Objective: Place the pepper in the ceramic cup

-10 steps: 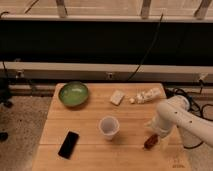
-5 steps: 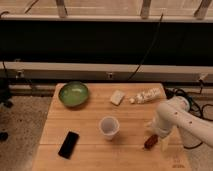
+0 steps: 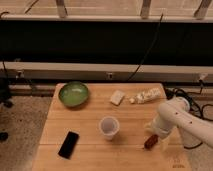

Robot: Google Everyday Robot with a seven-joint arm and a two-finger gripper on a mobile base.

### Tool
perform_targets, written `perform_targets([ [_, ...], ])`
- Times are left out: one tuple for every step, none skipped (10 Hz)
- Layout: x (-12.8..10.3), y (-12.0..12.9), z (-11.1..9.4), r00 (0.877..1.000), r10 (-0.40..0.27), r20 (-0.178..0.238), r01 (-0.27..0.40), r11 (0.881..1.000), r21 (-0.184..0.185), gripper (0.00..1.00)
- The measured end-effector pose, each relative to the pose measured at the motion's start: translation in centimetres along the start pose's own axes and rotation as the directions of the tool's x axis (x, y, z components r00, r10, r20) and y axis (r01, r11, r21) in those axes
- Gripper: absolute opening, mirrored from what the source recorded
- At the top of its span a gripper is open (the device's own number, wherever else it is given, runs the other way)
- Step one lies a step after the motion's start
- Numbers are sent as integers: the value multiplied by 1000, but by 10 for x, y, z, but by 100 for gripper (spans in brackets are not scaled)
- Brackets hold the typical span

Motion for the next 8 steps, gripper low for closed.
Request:
perform_targets([
  [0,0,0,1000,0,0,0,1000,0,80],
  [1,2,0,1000,-3,-2,3,1000,-1,80],
  [2,3,2,1000,-6,-3,6,1000,2,80],
  [2,3,3,1000,-9,-5,9,1000,6,80],
  [3,3,4,1000,-11,-9,11,1000,13,80],
  [4,3,6,1000,-12,-9,12,1000,17,80],
  [4,3,8,1000,-15,-11,15,1000,20,80],
  [5,3,10,1000,-19,-13,19,1000,20,80],
])
